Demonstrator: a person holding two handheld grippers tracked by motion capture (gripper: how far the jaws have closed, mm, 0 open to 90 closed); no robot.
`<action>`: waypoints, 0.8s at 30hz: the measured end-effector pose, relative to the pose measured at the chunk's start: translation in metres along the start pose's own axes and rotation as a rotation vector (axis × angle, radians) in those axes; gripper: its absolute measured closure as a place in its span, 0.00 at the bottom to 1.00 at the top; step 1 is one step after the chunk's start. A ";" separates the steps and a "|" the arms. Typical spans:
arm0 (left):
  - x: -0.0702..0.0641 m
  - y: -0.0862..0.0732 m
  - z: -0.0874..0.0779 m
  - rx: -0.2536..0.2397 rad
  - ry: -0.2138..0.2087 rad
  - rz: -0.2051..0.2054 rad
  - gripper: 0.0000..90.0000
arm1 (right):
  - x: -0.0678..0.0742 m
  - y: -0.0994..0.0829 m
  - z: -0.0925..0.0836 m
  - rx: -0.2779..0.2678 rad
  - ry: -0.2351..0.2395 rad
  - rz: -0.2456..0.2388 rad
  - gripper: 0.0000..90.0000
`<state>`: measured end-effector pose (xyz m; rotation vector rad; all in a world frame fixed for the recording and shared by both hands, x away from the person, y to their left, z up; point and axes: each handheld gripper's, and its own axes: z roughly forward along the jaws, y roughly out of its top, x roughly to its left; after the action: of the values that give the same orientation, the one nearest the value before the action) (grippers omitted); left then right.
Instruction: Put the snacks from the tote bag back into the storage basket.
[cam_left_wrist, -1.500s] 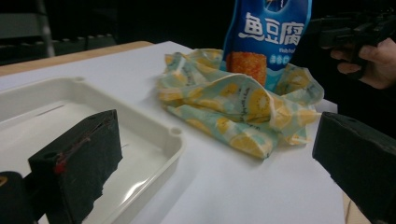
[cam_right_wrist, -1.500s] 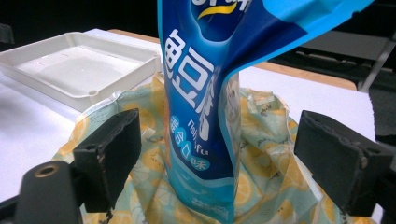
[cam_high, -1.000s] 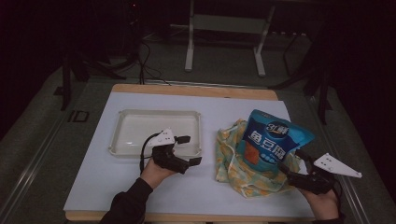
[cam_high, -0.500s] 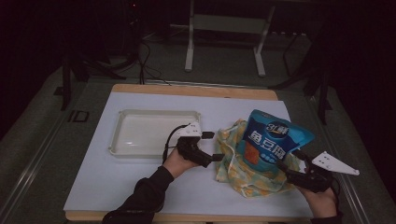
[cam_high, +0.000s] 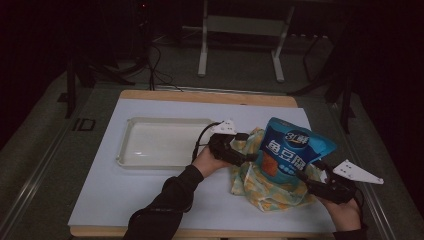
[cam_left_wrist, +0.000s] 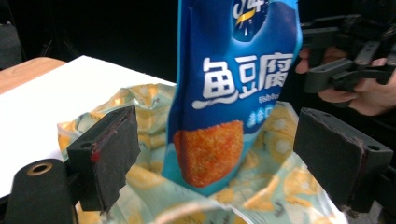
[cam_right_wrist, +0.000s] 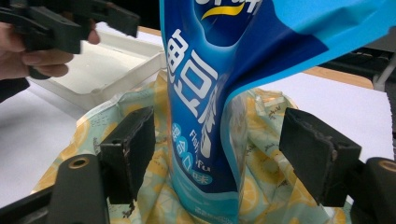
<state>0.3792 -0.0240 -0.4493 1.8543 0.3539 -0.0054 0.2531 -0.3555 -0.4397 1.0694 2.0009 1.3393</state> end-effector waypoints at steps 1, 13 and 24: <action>0.002 0.002 0.003 0.006 -0.006 0.004 0.17 | 0.000 0.000 0.000 0.002 0.004 0.000 0.33; 0.011 0.005 0.028 -0.001 -0.035 0.016 0.23 | -0.001 0.000 0.007 0.026 0.014 0.008 0.33; 0.012 0.006 0.043 0.003 -0.067 0.016 0.36 | -0.001 0.001 0.014 0.043 0.027 0.015 0.48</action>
<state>0.4000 -0.0627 -0.4590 1.8551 0.2933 -0.0569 0.2652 -0.3487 -0.4442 1.0934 2.0536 1.3300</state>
